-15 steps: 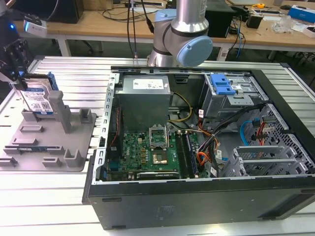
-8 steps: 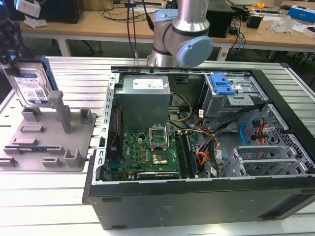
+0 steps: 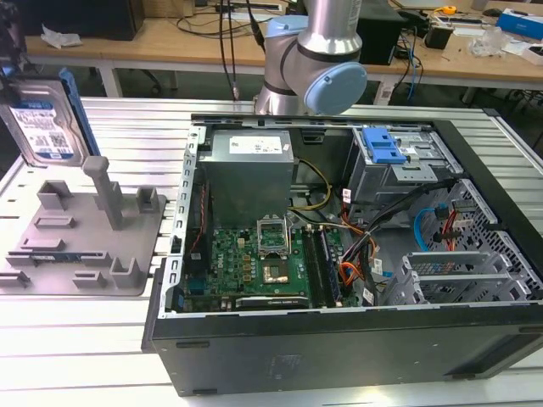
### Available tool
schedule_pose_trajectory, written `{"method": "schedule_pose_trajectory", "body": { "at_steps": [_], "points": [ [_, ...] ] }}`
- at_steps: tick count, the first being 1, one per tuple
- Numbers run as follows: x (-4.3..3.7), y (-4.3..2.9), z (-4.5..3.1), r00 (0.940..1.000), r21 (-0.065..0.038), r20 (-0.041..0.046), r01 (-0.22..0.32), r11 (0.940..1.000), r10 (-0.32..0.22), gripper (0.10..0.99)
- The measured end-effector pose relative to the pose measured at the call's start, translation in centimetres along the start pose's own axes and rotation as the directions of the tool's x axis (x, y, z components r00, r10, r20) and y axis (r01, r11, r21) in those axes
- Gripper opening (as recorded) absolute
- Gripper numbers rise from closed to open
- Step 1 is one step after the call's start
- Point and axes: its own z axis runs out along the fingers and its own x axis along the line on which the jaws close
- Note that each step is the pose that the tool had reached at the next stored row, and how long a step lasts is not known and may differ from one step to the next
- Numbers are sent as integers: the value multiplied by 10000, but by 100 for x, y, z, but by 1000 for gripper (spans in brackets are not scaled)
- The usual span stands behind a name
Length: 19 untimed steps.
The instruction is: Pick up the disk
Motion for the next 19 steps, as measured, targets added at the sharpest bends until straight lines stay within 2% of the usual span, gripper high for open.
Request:
{"method": "schedule_pose_trajectory", "body": {
  "at_steps": [2,3,11,13,16,19],
  "points": [
    [1,1,-95,10000,-1,0,0,10000,0,369],
    [2,2,-172,10000,0,1,0,10000,0,369],
    [5,6,-542,10000,0,0,0,10000,0,369],
    [6,7,-657,10000,-1,0,1,10000,-1,369],
    [9,10,-877,10000,-1,11,2,10000,-2,369],
    [9,10,-879,10000,0,14,2,10000,-2,369]
  ]
}}
